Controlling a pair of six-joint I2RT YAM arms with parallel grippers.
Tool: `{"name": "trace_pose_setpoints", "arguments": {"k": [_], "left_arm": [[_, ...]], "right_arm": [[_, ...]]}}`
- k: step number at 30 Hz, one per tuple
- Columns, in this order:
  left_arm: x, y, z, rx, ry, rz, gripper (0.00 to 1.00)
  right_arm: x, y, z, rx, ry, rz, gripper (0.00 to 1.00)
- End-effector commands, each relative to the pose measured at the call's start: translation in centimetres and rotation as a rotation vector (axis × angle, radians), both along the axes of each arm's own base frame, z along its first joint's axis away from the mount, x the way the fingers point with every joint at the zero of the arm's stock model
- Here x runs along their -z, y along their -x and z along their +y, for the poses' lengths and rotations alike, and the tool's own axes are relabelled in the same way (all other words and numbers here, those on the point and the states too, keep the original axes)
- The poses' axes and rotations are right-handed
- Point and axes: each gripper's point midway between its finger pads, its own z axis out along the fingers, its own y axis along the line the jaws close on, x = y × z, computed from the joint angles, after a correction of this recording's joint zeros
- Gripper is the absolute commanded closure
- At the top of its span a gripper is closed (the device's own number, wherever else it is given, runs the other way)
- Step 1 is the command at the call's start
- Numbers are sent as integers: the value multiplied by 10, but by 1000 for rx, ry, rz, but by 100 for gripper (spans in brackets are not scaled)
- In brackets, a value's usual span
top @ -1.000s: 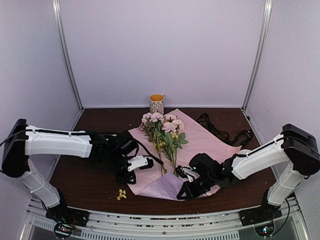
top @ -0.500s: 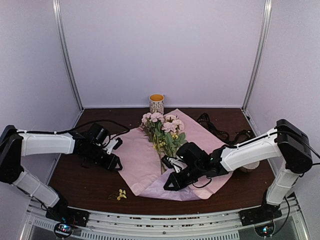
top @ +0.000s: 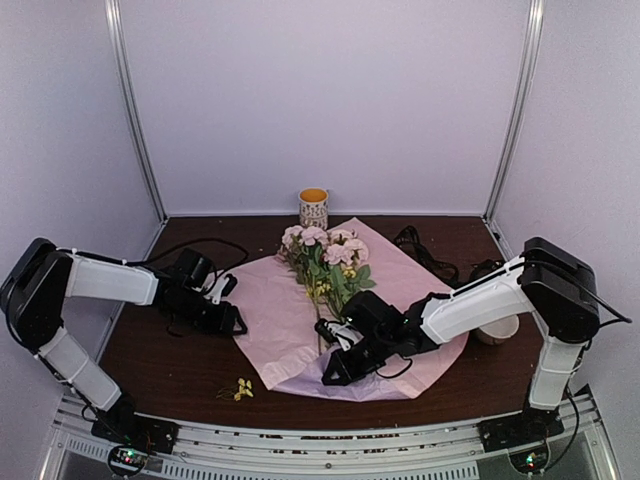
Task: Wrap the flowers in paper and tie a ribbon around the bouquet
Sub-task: Pick up the one-fourth-folded wrapping paper from the center of the board.
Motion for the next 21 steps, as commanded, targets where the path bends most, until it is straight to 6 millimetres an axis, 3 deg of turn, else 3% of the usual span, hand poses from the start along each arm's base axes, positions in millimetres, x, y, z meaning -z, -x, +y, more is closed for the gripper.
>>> {"name": "trace_pose_setpoints", "arguments": {"k": [1,7,13,21], "left_arm": [[12,2,0,-45,27,51,48],[-5,5,16,-73,-19,1,45],[-17,-16,42,-139,-21,-53,43],[-5,-37,34,-204,51,-27,43]], "right_arm": [[14,-1,-2,17,11,31,100],[18,-1,-5,21,27,34,100],[23,0,-8,19,47,38,100],[23,-1,-8,23,43,36,100]]}}
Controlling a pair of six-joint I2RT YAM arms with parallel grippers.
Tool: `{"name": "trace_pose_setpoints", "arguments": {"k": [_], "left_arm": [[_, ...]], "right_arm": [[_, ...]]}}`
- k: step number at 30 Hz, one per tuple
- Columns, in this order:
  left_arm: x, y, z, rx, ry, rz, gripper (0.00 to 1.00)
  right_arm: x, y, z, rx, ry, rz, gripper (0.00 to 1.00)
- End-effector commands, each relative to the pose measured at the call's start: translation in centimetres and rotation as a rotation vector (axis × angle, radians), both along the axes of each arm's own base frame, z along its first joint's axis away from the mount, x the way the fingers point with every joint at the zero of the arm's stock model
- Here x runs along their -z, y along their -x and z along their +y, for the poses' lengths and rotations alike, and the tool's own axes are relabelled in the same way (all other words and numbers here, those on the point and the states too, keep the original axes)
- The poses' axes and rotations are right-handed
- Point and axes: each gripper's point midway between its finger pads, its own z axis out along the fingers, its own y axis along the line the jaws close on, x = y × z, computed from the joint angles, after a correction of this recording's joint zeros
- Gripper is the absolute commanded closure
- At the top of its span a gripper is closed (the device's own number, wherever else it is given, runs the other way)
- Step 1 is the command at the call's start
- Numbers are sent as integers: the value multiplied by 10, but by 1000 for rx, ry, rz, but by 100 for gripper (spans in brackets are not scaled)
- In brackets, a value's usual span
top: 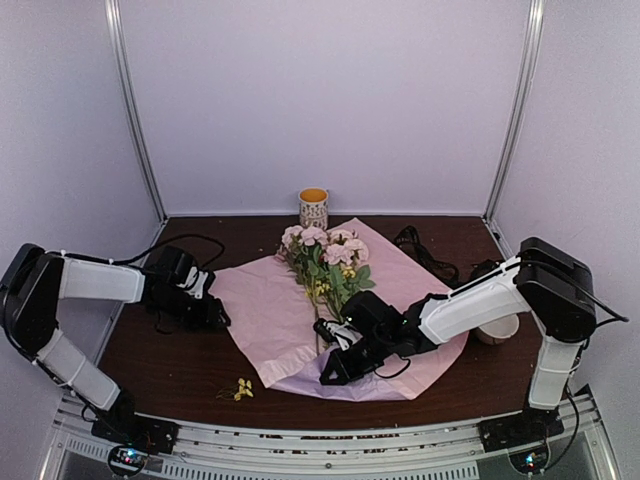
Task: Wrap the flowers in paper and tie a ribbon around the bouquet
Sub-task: Pick up the one-fourth-folded wrapping paper from the center of the board, then fold the 1/4-folded wrapping paper at the center of the board.
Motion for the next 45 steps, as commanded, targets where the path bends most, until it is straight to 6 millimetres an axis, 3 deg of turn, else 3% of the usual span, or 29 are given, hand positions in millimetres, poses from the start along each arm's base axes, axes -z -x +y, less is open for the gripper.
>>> {"name": "trace_pose_setpoints", "arguments": {"k": [1,5,11,15,22,30,41,45], "left_arm": [[2,-20,-14,-39,79,-13,43],[6,-20,-22,-11,77,-3,46],[-18,-25,-22,-4,55,-96,81],[-42,-32,-38,57,67,-190,99],[-78,-35,-70,155,77,-292,100],[-150,-11,-157,404,111,-427,100],[-197,-3,-238,569,230,-485,100],[-196,-12,-257,595,247,-495,100]], "right_arm": [[21,0,-12,21,65,19,100],[22,1,-13,29,59,28,100],[23,2,-11,35,50,40,100],[24,2,-11,35,50,42,100],[25,2,-12,38,46,41,100],[26,1,-16,55,25,41,100],[22,2,-15,65,-23,42,100],[17,1,-12,59,-64,40,100]]}}
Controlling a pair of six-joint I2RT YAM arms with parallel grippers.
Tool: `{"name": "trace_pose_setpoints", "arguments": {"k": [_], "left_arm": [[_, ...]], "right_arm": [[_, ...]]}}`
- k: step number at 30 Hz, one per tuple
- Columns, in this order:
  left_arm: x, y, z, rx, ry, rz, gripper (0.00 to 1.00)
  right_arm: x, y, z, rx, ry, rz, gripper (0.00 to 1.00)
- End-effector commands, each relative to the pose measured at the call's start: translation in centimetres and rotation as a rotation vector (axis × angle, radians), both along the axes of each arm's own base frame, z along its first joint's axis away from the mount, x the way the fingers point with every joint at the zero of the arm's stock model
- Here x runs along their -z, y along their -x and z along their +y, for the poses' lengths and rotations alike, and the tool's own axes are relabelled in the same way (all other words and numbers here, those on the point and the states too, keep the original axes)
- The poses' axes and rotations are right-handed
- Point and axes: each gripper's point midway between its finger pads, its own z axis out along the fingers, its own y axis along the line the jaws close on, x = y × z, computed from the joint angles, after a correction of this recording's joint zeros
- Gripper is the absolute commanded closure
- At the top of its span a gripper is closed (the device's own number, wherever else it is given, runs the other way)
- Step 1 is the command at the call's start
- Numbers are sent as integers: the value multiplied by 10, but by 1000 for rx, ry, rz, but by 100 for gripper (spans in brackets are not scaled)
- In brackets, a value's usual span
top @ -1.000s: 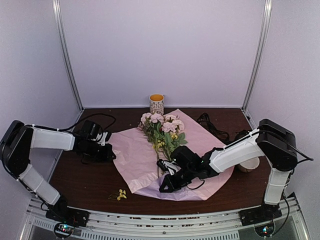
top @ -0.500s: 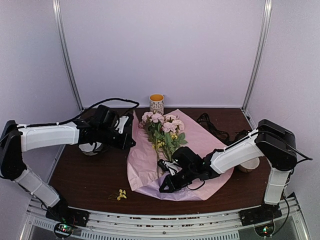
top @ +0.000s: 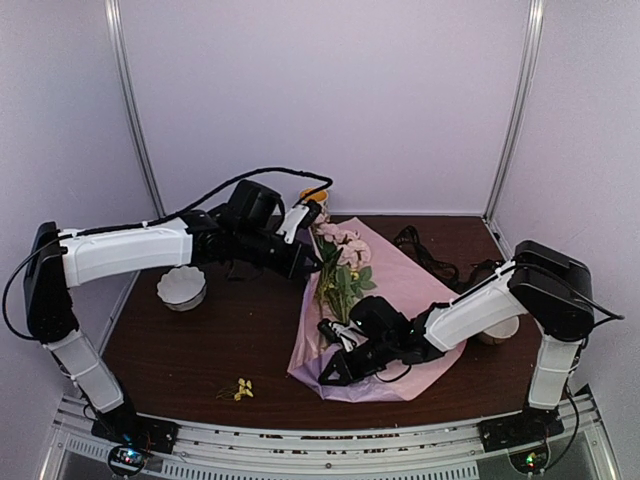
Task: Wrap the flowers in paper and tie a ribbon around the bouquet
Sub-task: Fold the 1/4-folded wrapping paper at the center of the board.
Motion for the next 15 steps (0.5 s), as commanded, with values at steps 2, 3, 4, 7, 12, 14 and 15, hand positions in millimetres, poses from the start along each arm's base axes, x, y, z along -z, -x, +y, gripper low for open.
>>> {"name": "trace_pose_setpoints", "arguments": {"k": [2,3,4,7,12,14,15], "left_arm": [[-9,-9,-29,65,44,-28,100],[-7,-12,-34,67,44,-21,100],[-5,-16,-38,68,44,-16,100],[-4,-25,-50,72,56,-25,100],[13,-45,-59,44,25,-21,100],[27,-51,-62,38,-1,-18,100],[34,-54,-61,32,-18,-16,100]], "right_arm": [[12,3,-12,17,33,25,100],[10,3,-12,17,26,18,100],[7,3,-13,21,19,10,100],[-3,0,-14,33,-14,-21,100],[-22,0,-19,69,-95,-39,100],[-31,-2,-21,92,-130,-52,100],[-33,-3,-22,100,-141,-55,99]]}}
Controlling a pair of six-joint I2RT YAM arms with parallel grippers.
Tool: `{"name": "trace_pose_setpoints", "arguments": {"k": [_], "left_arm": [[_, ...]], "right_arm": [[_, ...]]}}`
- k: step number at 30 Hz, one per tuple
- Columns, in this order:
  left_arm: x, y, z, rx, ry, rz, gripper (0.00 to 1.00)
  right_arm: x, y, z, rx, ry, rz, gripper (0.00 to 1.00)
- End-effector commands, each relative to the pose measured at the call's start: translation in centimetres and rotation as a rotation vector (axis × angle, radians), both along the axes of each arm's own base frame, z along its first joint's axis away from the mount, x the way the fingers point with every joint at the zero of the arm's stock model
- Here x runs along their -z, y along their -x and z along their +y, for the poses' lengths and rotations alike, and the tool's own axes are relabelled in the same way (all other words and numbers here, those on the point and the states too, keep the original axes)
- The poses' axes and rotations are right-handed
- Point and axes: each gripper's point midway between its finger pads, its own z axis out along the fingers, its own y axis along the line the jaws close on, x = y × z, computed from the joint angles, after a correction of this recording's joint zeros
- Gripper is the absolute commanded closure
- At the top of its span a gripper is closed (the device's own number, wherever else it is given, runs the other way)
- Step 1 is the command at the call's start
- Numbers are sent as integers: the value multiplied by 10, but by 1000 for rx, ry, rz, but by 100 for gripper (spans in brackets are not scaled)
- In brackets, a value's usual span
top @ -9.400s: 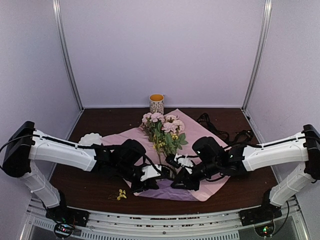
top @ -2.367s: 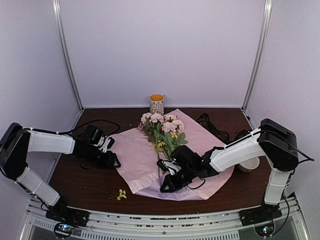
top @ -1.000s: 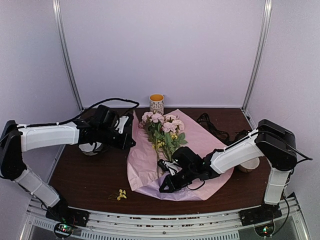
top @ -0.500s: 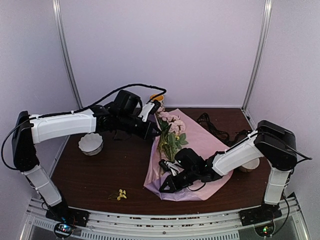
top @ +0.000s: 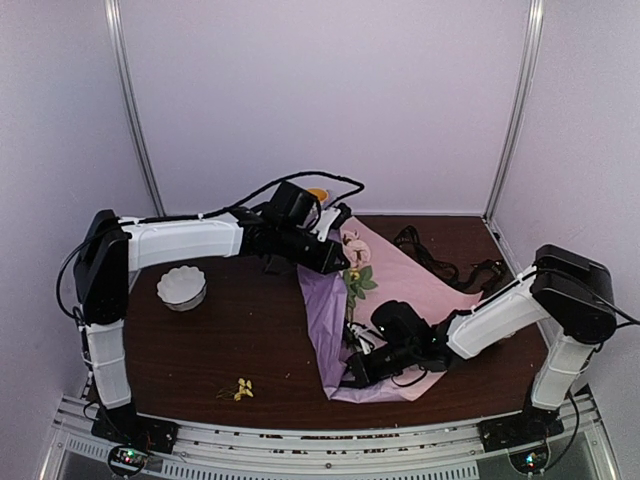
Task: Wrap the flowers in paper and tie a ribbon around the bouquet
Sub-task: Fold the 1/4-folded wrapping paper at the center of the board, then pass from the left arm to the right
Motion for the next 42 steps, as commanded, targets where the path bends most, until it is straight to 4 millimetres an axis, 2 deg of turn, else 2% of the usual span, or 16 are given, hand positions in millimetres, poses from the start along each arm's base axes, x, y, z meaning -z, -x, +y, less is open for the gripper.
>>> {"name": "trace_pose_setpoints", "arguments": {"k": [1,4,9,14,16,19,22,26,31,33,34,37,39,42], "left_arm": [[7,-19,-6,-15,-22,-50,100],[20,-27,-5,-29,-49,-47,100],[32,-31,-10,-24,-60,-33,100],[43,-34,-13,-21,-73,-23,100],[46,-35,-14,-20,-81,-26,100],[53,-36,-14,-22,-90,-21,100],[56,-35,-15,-17,-91,-13,100],[58,-36,-13,-20,-105,-20,100],[58,-36,-13,-13,-109,-22,100],[59,-37,-12,-16,-115,-28,100],[58,-38,-12,-19,-115,-31,100],[59,-40,-11,-23,-120,-34,100],[58,-42,-10,-24,-125,-41,100],[52,-46,-10,-17,-137,-69,100]], "right_arm": [[-29,-12,0,70,-100,-47,99],[-34,-16,-10,122,-102,-51,98],[-37,-20,-39,232,-54,-75,94],[-52,-31,-72,321,43,-186,86],[-63,-34,-80,331,68,-241,84],[-81,-35,-76,296,43,-295,80],[-92,-36,-62,266,-2,-309,66],[-92,-40,-43,228,-14,-304,48],[-85,-40,-26,184,-28,-268,44],[-84,-37,-23,172,-38,-254,48],[-82,-37,-23,170,-38,-249,52],[-76,-33,-25,162,-27,-227,82],[-69,-29,-30,172,-18,-201,97],[-52,-26,-44,209,24,-160,100]]}}
